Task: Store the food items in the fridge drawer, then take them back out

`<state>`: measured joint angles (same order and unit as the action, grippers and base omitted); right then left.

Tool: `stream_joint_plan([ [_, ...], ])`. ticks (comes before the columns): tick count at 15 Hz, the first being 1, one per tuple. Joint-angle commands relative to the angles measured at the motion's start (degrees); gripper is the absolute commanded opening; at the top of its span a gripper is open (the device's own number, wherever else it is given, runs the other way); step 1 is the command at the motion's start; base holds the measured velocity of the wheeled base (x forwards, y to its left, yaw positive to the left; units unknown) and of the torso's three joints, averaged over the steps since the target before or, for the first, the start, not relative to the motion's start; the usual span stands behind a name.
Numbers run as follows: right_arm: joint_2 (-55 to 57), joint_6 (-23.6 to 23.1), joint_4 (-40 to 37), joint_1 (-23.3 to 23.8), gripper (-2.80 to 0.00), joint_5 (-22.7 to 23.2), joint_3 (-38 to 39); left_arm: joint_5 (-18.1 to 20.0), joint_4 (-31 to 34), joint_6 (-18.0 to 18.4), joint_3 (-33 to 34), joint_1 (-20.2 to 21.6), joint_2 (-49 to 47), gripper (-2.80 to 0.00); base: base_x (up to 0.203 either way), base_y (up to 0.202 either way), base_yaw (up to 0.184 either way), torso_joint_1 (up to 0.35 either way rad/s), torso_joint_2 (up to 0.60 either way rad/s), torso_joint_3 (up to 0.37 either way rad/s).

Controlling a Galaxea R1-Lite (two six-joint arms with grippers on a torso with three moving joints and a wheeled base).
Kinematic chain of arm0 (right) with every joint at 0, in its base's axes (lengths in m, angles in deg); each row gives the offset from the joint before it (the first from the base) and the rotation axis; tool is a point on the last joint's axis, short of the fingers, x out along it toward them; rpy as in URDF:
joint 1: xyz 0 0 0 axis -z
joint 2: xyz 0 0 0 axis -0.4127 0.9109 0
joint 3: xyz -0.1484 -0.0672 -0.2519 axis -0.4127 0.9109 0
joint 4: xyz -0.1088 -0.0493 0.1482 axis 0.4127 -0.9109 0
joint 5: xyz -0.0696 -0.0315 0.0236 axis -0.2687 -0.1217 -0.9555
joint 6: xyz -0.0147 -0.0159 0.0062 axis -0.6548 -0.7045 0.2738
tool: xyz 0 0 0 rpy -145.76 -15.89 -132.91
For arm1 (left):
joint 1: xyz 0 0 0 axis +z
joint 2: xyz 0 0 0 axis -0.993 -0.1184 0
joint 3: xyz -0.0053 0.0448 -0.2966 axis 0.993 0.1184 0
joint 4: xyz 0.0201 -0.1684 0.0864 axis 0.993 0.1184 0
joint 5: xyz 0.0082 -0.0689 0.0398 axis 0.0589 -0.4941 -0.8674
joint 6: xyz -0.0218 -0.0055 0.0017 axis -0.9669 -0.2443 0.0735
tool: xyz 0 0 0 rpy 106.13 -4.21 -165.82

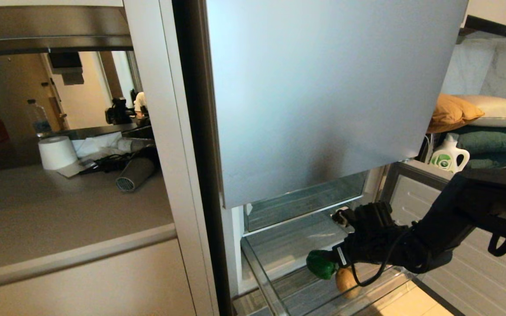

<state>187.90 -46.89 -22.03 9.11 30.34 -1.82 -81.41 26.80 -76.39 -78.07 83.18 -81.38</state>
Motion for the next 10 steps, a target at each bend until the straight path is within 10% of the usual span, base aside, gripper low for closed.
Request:
stream_joint_plan([
  [1, 2.4, -0.1, 0.1, 0.1, 0.00, 0.1, -2.5, 0.0, 0.0, 0.0, 0.0, 0.0, 0.0, -2.80, 0.000, 0.000, 0.000, 0.000, 0.00, 0.000],
  [10, 7.8, -3.5, -0.1, -0.1, 0.00, 0.3, -8.0, 0.0, 0.0, 0.0, 0.0, -0.1, 0.0, -2.80, 0.000, 0.000, 0.000, 0.000, 0.00, 0.000],
])
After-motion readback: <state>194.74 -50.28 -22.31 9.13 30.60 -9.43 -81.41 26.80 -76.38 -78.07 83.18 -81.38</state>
